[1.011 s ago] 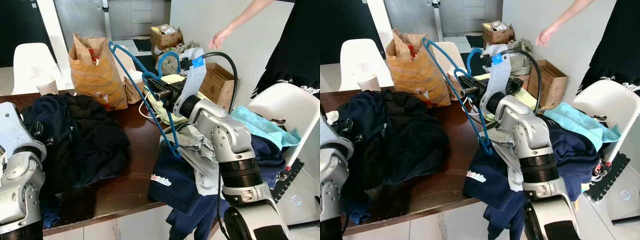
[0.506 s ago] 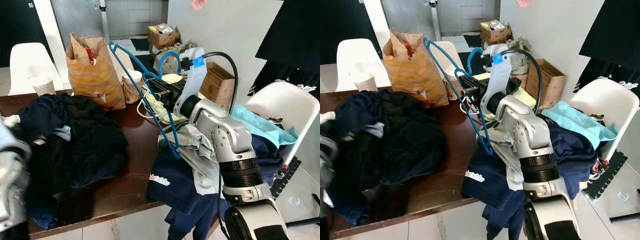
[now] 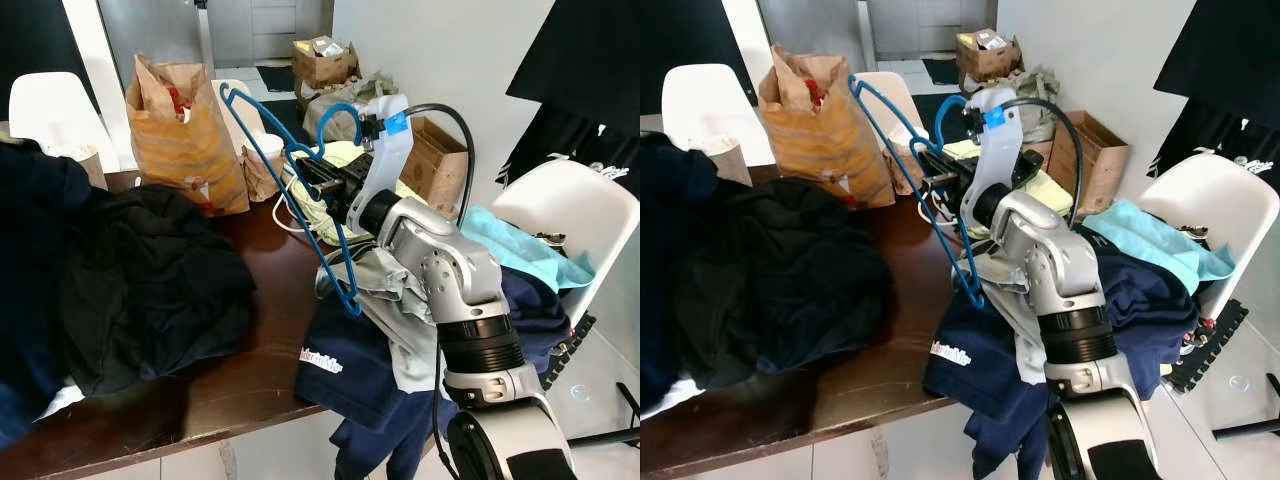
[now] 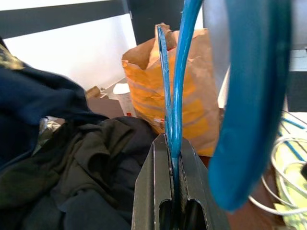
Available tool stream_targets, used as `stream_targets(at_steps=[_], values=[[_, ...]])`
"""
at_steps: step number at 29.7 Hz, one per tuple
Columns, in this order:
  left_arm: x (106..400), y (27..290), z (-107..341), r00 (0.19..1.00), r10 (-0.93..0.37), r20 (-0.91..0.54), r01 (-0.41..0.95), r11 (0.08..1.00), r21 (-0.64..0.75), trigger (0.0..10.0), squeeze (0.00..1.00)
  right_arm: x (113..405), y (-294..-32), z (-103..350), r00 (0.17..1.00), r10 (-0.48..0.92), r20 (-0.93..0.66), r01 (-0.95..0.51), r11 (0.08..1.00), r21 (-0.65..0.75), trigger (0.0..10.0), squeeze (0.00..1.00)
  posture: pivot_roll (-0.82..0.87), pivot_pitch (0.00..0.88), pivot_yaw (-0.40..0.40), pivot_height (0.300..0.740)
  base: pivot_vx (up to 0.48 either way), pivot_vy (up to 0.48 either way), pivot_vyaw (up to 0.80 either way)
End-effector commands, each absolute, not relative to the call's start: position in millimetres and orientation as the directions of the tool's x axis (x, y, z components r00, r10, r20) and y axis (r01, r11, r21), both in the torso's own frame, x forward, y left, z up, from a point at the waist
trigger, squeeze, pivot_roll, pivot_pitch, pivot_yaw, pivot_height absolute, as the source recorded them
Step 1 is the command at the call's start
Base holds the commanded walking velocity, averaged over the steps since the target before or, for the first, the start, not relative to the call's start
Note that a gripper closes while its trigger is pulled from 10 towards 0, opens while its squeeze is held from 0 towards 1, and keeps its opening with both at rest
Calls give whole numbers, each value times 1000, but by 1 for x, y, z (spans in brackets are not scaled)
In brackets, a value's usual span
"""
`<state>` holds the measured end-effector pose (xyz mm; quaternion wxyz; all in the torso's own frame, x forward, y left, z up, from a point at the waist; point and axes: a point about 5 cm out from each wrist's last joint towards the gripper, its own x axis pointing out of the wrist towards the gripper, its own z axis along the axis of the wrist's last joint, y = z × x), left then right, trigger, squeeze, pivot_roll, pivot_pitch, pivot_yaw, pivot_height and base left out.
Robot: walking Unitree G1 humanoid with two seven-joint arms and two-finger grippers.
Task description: Hang hanger
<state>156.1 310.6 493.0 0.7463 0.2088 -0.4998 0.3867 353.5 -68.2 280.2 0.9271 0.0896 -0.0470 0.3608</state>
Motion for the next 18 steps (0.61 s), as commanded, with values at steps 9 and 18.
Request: stream_targets(at_steps=[9, 18], values=[[228, 278, 428, 602, 281, 748, -539, 834, 121, 0, 0, 355, -70, 286, 738, 651, 179, -674, 726, 136, 10000, 0, 52, 0, -5, 740, 0, 0, 0], [283, 227, 296, 973, -26, 229, 31, 999, -17, 0, 0, 356, -75, 286, 749, 639, 176, -661, 739, 128, 10000, 0, 44, 0, -1, 740, 0, 0, 0]])
